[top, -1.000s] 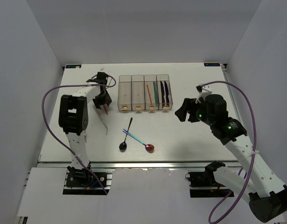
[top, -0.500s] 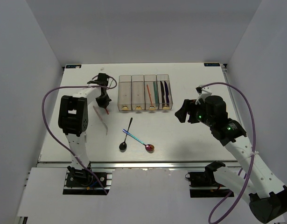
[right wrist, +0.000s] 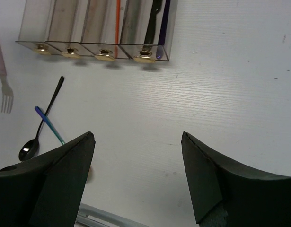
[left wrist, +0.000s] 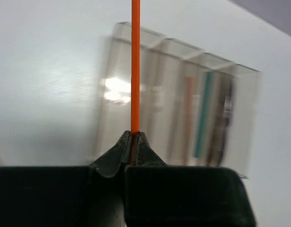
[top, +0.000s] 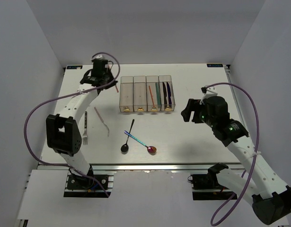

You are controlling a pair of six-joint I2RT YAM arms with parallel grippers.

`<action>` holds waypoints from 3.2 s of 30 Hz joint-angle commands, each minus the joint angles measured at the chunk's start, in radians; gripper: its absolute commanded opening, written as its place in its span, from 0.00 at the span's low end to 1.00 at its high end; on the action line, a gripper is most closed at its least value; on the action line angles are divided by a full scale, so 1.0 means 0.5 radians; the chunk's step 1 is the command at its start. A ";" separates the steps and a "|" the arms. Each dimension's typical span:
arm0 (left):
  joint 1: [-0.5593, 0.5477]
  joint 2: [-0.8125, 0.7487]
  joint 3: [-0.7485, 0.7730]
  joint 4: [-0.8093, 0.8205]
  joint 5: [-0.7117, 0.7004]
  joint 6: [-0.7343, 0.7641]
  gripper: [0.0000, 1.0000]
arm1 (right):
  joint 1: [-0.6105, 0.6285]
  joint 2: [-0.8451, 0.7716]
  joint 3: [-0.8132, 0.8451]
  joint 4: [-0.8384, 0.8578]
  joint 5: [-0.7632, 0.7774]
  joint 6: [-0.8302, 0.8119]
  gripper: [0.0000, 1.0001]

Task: Sort the eating utensils into containers

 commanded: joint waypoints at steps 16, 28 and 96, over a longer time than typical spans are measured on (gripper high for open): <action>-0.649 1.002 0.963 0.034 0.152 -0.106 0.00 | -0.045 0.012 0.094 -0.104 0.227 0.015 0.82; -0.652 0.994 0.914 0.059 0.216 -0.146 0.49 | -0.045 0.000 0.079 -0.108 0.139 -0.027 0.83; -0.119 -1.673 -1.323 -0.129 -0.759 0.317 0.98 | 0.777 2.012 1.643 0.169 0.252 0.144 0.00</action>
